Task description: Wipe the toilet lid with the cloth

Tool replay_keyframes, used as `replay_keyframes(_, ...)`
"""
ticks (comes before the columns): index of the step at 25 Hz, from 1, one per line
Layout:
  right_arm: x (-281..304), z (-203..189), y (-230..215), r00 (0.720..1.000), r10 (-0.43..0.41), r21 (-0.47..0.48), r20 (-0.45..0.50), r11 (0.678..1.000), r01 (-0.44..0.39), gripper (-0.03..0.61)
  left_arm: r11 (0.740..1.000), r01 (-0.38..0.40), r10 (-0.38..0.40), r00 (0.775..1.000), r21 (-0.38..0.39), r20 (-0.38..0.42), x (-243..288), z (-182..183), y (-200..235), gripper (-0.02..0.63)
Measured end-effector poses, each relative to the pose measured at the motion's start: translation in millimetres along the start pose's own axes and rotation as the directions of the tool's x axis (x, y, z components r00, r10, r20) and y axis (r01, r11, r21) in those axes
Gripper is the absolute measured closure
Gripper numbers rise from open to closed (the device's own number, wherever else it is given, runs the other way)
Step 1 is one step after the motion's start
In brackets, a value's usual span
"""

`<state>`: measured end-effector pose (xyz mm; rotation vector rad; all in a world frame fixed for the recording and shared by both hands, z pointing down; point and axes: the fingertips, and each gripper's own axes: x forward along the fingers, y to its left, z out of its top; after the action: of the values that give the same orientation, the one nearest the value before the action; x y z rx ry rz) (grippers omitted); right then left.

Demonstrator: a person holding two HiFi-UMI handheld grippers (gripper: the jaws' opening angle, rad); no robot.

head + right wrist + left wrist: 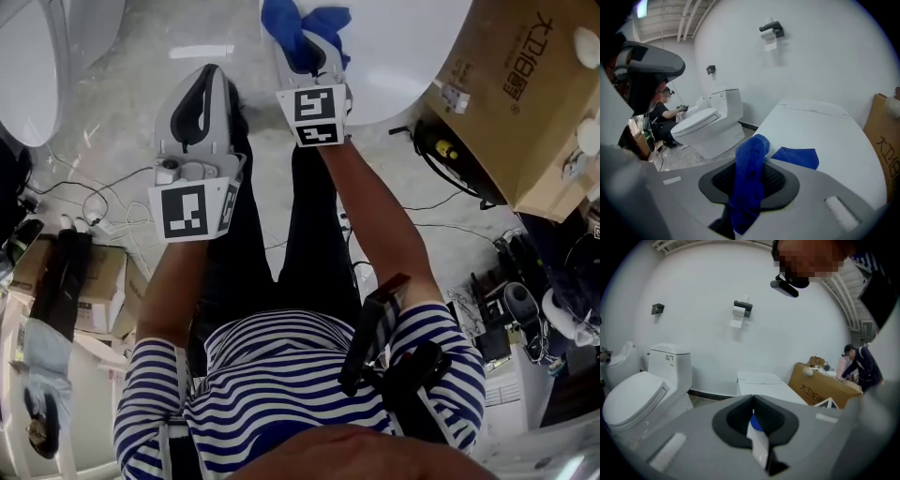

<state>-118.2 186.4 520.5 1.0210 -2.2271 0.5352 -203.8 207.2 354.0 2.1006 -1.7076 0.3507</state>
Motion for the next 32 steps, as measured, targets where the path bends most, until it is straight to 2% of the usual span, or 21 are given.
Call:
replay_keyframes(8, 16.1, 7.8, 41.2, 0.999, 0.045, -0.03, -0.007, 0.999, -0.045, 0.463, 0.999, -0.024, 0.024, 1.0, -0.021, 0.003, -13.6, -5.0, 28.7, 0.612)
replay_keyframes(18, 26.3, 14.6, 61.1, 0.998, 0.063, -0.042, -0.015, 0.997, -0.063, 0.463, 0.999, -0.033, 0.033, 0.999, -0.018, 0.006, -18.6, -1.0, 49.2, 0.612)
replay_keyframes(25, -9.5, 34.4, 22.5, 0.999, 0.026, 0.009, 0.032, 1.0, -0.026, 0.463, 1.0, -0.018, 0.018, 1.0, -0.007, 0.009, -14.0, 8.2, 24.9, 0.612)
replay_keyframes(32, -79.7, 55.8, -47.9, 0.993, -0.071, 0.039, 0.095, 0.997, 0.067, 0.463, 0.999, 0.042, -0.042, 0.999, 0.008, 0.012, 1.8, 20.6, -33.3, 0.612)
